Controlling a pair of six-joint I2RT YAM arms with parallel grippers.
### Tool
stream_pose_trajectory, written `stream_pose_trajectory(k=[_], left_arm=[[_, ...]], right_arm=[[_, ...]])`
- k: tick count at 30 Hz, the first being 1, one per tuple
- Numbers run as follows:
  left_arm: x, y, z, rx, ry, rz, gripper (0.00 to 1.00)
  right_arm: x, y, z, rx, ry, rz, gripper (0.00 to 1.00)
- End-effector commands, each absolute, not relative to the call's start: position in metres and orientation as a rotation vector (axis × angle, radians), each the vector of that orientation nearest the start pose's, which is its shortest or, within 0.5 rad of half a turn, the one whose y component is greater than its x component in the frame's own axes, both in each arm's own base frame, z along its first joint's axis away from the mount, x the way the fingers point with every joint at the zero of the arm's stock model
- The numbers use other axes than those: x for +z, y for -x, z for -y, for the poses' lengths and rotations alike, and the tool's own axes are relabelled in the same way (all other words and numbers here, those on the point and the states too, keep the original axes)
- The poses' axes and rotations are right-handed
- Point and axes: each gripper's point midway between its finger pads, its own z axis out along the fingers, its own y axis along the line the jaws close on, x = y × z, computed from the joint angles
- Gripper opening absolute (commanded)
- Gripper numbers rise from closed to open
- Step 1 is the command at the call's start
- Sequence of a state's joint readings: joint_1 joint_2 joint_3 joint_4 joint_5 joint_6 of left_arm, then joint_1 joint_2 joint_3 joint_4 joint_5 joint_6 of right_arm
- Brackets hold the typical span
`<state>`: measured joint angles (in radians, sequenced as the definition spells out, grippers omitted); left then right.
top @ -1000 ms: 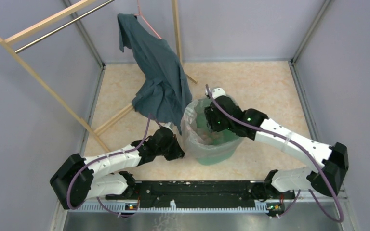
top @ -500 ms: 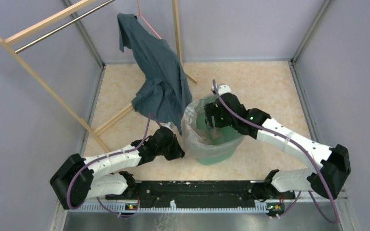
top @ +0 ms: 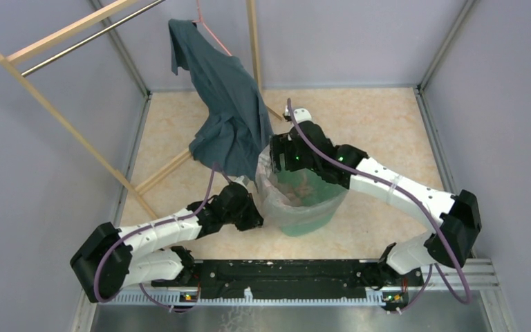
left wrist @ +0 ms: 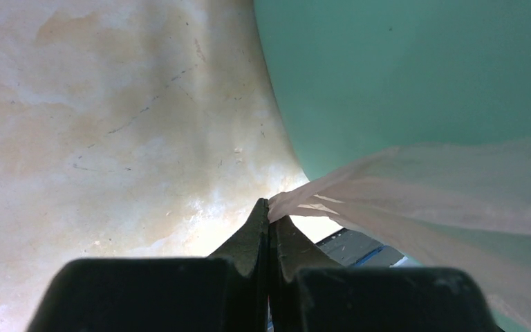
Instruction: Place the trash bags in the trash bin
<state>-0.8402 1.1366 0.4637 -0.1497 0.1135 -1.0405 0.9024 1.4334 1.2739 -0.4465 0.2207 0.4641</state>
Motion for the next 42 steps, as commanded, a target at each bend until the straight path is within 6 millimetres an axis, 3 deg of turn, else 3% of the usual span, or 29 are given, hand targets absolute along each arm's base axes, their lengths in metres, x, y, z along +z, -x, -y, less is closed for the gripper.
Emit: stream_pose_trajectory(k=[1,4,8,10,15,17,28,31,35,42], left_arm=[[0.072,-0.158,0.255,-0.950,0.191,-2.565,0.00],[0.071,-0.159,0.254,-0.945,0.191,-2.559,0.00],[0.067,-0.159,0.256,-0.931,0.165,-2.579,0.00],[0.066,-0.159,0.258,-0.927,0.157,-2.592,0.00],[0.066,-0.157,0.257,-0.961,0.189,-2.572,0.00],[0.067,-0.156,0.258,-0.981,0.199,-2.563,0.00],[0.067,-0.158,0.257,-0.966,0.192,-2.558,0.00],[0.063,-0.158,0.254,-0.945,0.198,-2.565,0.00],[0.061,-0.158,0.250,-0.933,0.227,-2.561,0.00],[0.064,-0.156,0.242,-0.919,0.258,-2.547,0.02]], right_arm=[[0.259,-0.277,-0.288,0.483,0.318,-2.111,0.82],[0.241,-0.263,-0.270,0.480,0.333,-2.136,0.83],[0.220,-0.260,-0.268,0.482,0.366,-2.172,0.83],[0.218,-0.271,-0.268,0.451,0.365,-2.177,0.83],[0.212,-0.322,-0.254,0.280,0.317,-2.162,0.84],[0.210,-0.324,-0.250,0.214,0.347,-2.203,0.83],[0.199,-0.240,-0.259,0.469,0.434,-2.263,0.89],[0.177,-0.231,-0.268,0.521,0.475,-2.313,0.89],[0.154,-0.237,-0.280,0.503,0.496,-2.365,0.89],[0.128,-0.215,-0.276,0.487,0.510,-2.479,0.84]])
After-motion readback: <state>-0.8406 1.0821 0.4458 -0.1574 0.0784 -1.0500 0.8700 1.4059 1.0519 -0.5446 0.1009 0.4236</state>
